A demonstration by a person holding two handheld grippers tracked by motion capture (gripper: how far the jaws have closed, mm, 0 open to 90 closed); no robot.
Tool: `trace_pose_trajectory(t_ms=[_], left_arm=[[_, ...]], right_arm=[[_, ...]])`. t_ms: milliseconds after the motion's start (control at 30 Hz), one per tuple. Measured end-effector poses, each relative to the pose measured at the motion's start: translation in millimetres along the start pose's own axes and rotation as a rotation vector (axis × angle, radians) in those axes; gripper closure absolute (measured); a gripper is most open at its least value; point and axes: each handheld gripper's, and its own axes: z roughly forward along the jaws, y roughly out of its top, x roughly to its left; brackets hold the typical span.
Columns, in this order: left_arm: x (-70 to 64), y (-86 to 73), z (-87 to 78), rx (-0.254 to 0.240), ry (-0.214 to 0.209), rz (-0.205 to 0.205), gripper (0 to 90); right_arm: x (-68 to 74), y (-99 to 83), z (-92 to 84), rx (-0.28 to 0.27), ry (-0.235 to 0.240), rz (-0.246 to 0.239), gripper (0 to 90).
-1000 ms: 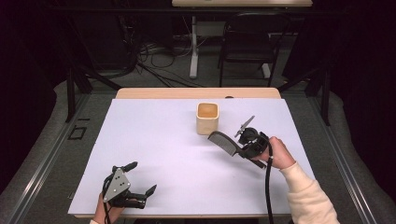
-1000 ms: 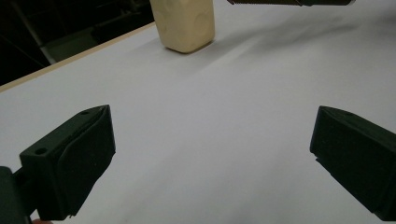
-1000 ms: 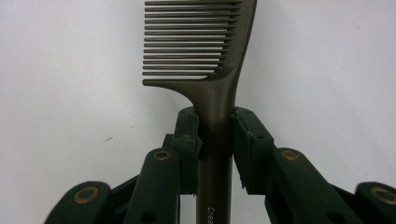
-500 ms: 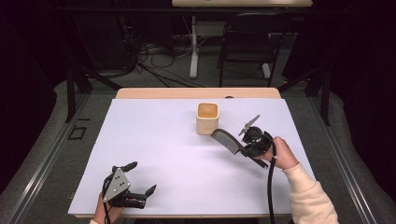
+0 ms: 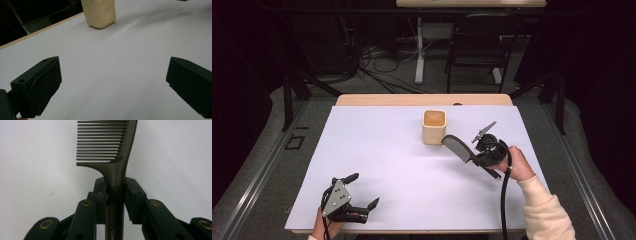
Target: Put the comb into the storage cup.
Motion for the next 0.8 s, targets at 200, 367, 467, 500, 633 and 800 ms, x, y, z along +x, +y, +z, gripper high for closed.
trace_pose_trajectory(t_ms=[200, 367, 467, 500, 633, 800], left_arm=[[0.0, 0.0, 0.0, -0.001, 0.000, -0.001, 0.1], [0.0, 0.1, -0.2, -0.001, 0.001, -0.001, 0.1], [-0.2, 0.3, -0.4, -0.001, 0.003, 0.000, 0.1], [-0.3, 0.3, -0.2, -0.001, 0.003, -0.002, 0.1], [-0.4, 0.5, -0.6, -0.001, 0.003, 0.003, 0.1], [-0.2, 0.3, 0.2, 0.002, 0.002, -0.001, 0.1]], right_arm=[[-3.0, -1.4, -3.3, 0.000, -0.004, 0.008, 72.3], [-5.5, -2.1, -5.4, -0.013, -0.009, 0.012, 72.3], [-5.5, -2.6, -5.8, -0.026, -0.010, 0.019, 72.3], [-6.2, -2.7, -6.9, -0.034, -0.013, 0.020, 72.3], [-7.9, -3.1, -9.0, -0.047, -0.019, 0.027, 72.3], [-9.9, -3.0, -9.7, -0.055, -0.024, 0.037, 72.4]])
